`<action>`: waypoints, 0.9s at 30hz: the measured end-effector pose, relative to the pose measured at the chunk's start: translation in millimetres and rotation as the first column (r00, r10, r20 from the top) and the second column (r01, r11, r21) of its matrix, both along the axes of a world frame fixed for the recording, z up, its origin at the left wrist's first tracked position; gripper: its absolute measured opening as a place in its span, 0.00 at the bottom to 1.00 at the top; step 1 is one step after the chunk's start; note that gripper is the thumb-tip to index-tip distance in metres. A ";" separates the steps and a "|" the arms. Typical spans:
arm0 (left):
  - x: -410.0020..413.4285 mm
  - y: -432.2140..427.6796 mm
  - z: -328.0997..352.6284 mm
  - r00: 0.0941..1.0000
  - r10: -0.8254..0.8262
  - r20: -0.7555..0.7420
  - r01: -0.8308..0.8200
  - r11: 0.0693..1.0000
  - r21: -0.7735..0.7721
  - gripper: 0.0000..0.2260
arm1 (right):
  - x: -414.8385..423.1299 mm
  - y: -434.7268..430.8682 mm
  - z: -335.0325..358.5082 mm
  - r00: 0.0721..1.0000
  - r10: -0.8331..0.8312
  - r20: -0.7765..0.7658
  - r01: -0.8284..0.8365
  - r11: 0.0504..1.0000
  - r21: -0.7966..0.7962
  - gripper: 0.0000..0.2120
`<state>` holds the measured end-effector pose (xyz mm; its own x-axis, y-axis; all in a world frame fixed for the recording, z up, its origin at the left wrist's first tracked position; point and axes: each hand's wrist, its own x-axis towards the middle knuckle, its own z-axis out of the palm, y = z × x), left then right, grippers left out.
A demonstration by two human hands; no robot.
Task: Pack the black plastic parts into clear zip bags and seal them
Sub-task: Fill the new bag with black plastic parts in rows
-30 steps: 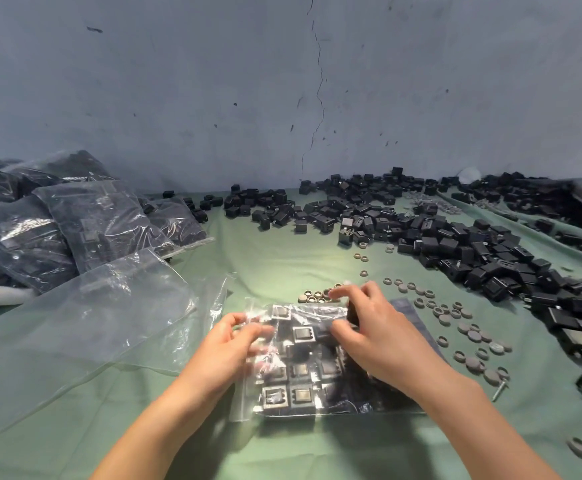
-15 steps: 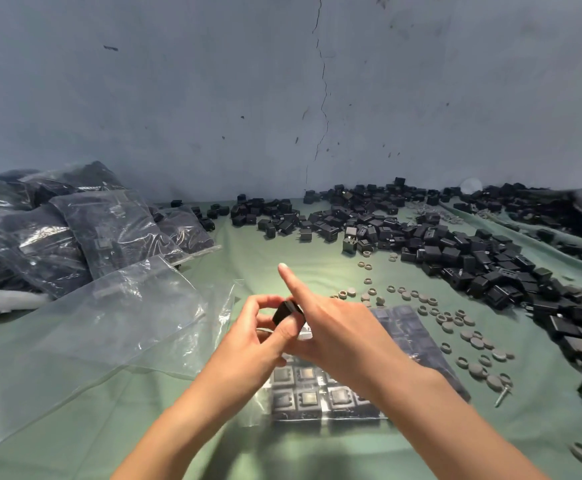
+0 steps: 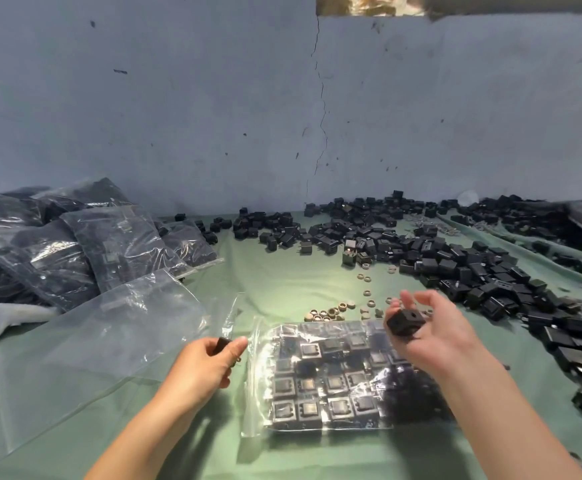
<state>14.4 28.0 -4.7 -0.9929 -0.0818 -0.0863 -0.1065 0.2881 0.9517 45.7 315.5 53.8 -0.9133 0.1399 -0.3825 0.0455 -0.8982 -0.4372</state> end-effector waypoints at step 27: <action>10.9 21.6 -19.7 0.969 -0.228 -0.090 0.238 0.964 0.120 0.15 | -24.3 -3.9 -21.4 0.999 -0.050 0.002 0.047 0.945 0.323 0.14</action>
<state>25.2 49.6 -24.5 -0.9872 0.1597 -0.0058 0.0219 0.1710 0.9850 21.4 311.6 32.5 -0.8985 0.3017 -0.3188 0.0113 -0.7101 -0.7040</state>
